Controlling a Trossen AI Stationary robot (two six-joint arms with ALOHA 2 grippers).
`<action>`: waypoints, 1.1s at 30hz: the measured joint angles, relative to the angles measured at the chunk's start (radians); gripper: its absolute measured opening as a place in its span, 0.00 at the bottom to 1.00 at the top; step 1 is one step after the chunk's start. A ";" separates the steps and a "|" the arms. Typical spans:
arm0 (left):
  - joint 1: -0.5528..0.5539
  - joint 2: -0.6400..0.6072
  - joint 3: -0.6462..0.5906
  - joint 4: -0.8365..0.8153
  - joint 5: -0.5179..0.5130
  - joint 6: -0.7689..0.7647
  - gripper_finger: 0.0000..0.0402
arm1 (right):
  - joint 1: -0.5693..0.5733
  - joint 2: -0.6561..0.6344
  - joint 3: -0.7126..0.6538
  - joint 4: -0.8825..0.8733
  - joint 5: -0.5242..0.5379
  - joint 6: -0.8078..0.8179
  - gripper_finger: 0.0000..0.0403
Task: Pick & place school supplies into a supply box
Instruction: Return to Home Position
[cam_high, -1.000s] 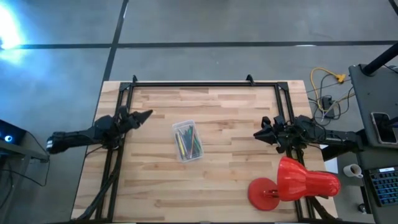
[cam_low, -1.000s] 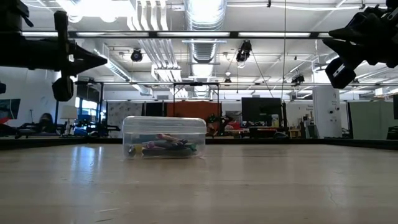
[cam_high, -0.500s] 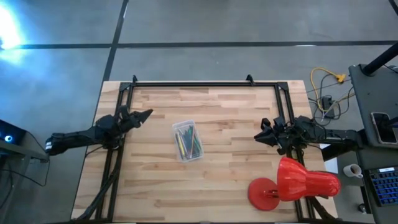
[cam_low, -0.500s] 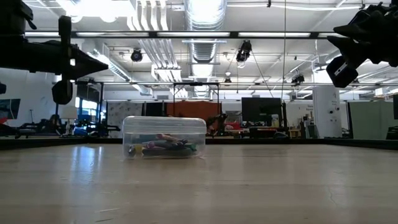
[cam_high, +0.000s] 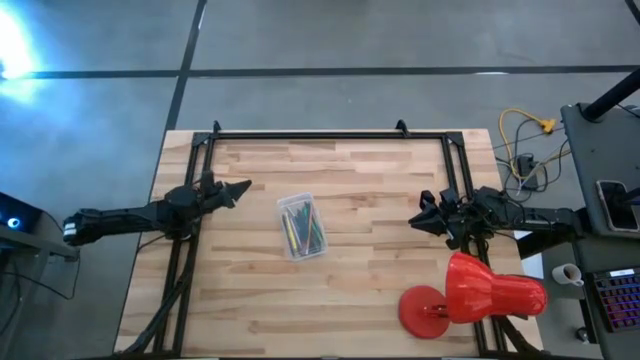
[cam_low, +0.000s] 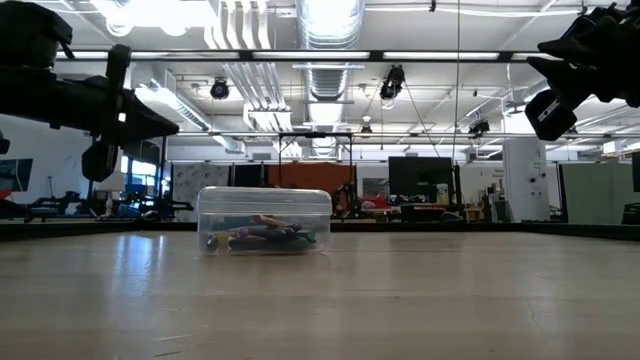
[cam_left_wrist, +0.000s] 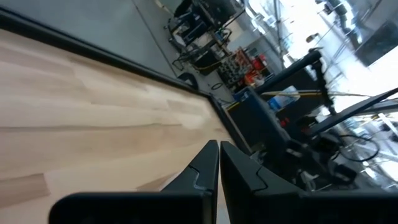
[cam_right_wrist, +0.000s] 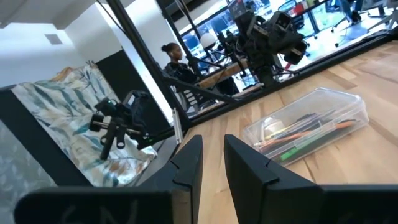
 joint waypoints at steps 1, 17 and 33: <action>0.000 0.011 0.000 0.000 0.000 0.000 0.00 | 0.000 0.000 0.000 0.000 0.000 0.000 0.15; -0.001 0.181 0.001 0.000 0.000 0.000 0.00 | 0.000 0.003 0.000 0.000 0.000 0.000 0.15; 0.000 0.283 0.000 0.000 0.000 0.000 0.00 | 0.000 0.003 0.000 0.000 0.000 0.000 0.15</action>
